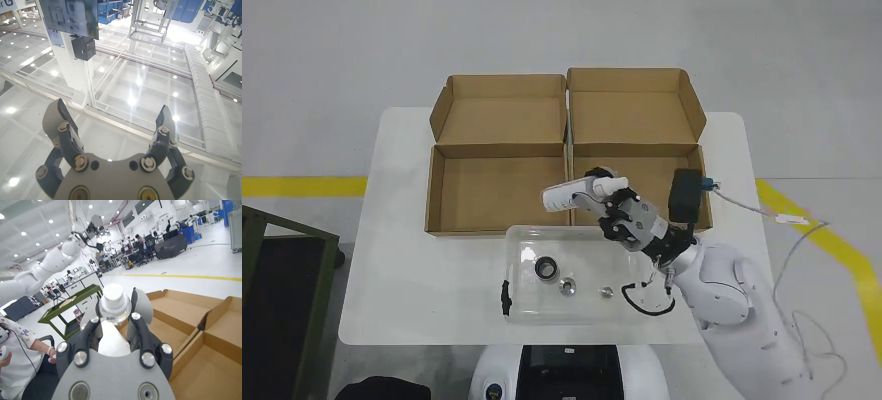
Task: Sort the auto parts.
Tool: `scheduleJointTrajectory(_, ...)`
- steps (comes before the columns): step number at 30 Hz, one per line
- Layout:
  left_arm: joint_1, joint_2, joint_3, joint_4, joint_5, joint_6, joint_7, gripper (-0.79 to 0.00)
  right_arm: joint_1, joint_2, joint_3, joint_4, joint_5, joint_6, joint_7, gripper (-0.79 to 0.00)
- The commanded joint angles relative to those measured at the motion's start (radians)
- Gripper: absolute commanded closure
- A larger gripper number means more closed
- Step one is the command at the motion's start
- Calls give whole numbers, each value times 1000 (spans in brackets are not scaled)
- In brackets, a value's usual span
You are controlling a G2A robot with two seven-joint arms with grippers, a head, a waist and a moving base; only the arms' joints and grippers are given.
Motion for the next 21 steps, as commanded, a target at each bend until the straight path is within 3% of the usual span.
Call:
scheduleJointTrajectory(1, 0, 0, 0, 0, 0, 0, 0, -785, -9, 3, 3, 19, -36, 8, 26, 0)
scheduleJointTrajectory(9, 0, 0, 0, 0, 0, 0, 0, -785, -11, 9, -4, 140, -154, 35, 99, 0)
scheduleJointTrajectory(21, 0, 0, 0, 0, 0, 0, 0, -785, 83, 7, -2, 233, -317, 96, 95, 0)
